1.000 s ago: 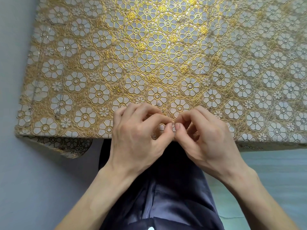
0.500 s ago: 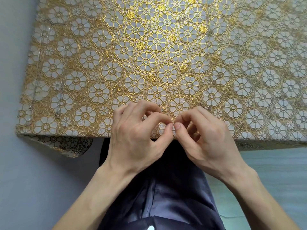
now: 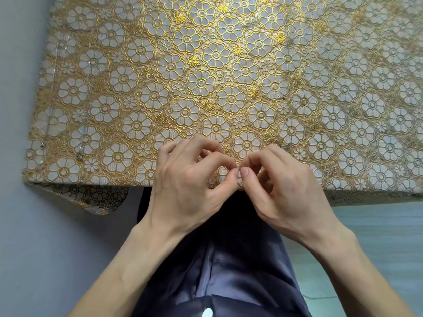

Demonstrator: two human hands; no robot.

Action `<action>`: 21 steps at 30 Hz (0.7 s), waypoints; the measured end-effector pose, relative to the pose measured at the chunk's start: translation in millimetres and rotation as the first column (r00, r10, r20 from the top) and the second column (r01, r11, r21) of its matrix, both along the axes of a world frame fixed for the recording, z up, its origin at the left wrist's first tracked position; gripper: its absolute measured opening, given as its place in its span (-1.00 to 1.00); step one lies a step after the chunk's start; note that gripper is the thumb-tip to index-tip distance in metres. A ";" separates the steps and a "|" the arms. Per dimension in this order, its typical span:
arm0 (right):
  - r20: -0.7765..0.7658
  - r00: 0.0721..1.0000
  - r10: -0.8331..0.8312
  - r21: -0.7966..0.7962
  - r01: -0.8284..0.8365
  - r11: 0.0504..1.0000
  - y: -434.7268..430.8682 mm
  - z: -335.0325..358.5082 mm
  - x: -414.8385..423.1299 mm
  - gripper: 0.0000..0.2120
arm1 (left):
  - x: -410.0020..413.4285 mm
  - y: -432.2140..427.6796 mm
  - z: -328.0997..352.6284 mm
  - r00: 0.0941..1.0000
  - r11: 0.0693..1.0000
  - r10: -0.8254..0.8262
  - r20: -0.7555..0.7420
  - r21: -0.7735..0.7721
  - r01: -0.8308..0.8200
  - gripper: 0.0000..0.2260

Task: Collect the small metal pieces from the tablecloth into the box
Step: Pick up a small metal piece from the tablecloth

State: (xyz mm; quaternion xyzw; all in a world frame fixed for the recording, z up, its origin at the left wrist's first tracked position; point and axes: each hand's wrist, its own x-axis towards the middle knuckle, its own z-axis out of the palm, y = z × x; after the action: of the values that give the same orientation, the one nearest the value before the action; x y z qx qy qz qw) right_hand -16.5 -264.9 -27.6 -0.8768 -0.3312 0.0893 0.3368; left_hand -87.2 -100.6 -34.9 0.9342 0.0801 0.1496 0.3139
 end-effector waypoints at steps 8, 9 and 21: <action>0.073 0.997 0.005 -0.041 -0.002 0.999 2.0 0.5 -0.9 -0.84 | -0.2 -1.1 1.6 0.999 0.999 0.005 0.050 0.052 -0.008 -0.91; 0.073 0.997 0.004 -0.040 -0.001 0.999 2.0 0.6 -1.1 -0.83 | 0.0 -1.0 1.8 0.998 0.998 0.005 0.055 0.056 -0.008 -0.92; 0.038 0.998 -0.057 0.005 0.057 0.998 0.6 1.6 -2.8 -0.89 | 0.5 -3.6 -0.9 0.999 0.998 0.022 0.040 0.057 -0.024 -0.93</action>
State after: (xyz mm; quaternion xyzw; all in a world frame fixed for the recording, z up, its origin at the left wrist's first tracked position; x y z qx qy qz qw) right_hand -19.4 -264.4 -26.0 -0.8869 -0.3124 0.0622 0.3346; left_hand -86.7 -104.2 -35.8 0.9387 0.0803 0.1737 0.2868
